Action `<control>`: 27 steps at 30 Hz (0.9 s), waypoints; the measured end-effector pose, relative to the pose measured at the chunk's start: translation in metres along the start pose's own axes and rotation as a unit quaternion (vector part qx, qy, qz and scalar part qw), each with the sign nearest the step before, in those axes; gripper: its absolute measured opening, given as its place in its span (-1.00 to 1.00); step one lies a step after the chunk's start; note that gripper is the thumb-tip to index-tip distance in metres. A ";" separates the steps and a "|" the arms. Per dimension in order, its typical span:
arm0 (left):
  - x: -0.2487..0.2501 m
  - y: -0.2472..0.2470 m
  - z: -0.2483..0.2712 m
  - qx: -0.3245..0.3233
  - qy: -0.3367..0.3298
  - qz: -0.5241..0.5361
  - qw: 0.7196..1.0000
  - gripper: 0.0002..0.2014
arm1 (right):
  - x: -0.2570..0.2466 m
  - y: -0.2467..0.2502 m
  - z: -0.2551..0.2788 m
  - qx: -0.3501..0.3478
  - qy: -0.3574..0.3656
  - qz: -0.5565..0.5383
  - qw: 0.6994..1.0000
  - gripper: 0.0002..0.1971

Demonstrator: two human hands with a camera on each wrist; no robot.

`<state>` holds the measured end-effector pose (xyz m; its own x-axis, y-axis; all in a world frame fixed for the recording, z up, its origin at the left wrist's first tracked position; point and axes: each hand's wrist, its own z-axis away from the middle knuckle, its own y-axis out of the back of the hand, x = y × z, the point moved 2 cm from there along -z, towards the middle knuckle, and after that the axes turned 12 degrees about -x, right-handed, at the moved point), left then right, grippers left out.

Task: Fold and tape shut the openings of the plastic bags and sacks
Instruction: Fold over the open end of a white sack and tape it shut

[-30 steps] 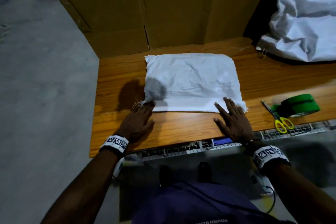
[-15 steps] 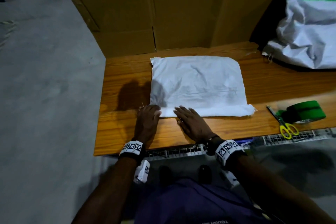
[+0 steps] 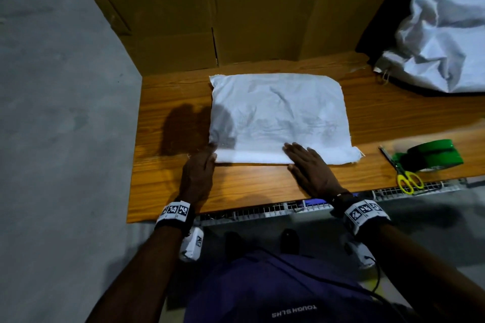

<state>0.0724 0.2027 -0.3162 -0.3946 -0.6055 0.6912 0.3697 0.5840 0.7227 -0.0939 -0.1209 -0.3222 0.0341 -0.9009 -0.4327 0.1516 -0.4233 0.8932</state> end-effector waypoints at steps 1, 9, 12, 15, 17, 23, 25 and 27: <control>0.005 -0.001 -0.002 0.037 0.025 0.026 0.999 -0.69 | -0.002 -0.002 -0.001 0.006 -0.006 0.000 1.000 -0.43; 0.008 -0.015 -0.012 0.140 0.201 0.241 0.939 -0.83 | -0.008 -0.013 -0.002 0.038 -0.030 0.003 0.999 -0.43; 0.009 -0.013 -0.015 0.149 0.193 0.169 0.955 -0.87 | -0.009 -0.014 -0.002 0.037 -0.034 0.001 0.999 -0.43; 0.011 -0.011 -0.013 0.155 0.192 0.109 0.963 -0.83 | -0.010 -0.012 -0.002 0.041 -0.034 -0.001 0.999 -0.42; 0.016 -0.009 -0.009 0.161 0.207 0.119 0.958 -0.82 | -0.011 -0.012 -0.001 0.044 -0.035 -0.003 0.998 -0.42; 0.027 -0.015 -0.004 0.151 0.230 0.195 0.941 -0.92 | -0.012 -0.013 -0.001 0.041 -0.039 -0.005 0.998 -0.43; 0.031 -0.014 -0.001 0.162 0.243 0.143 0.946 -0.93 | -0.014 -0.011 -0.001 0.026 -0.038 -0.002 0.999 -0.43; 0.031 -0.012 -0.001 0.177 0.237 0.119 0.948 -0.96 | -0.016 -0.008 -0.001 0.010 -0.032 0.002 0.999 -0.44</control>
<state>0.0566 0.1763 -0.3037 0.1173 -0.5596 0.8204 0.0624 0.8286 0.5563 -0.0947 -0.1031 -0.3225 -0.0289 -0.9068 -0.4205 0.1319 -0.4205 0.8977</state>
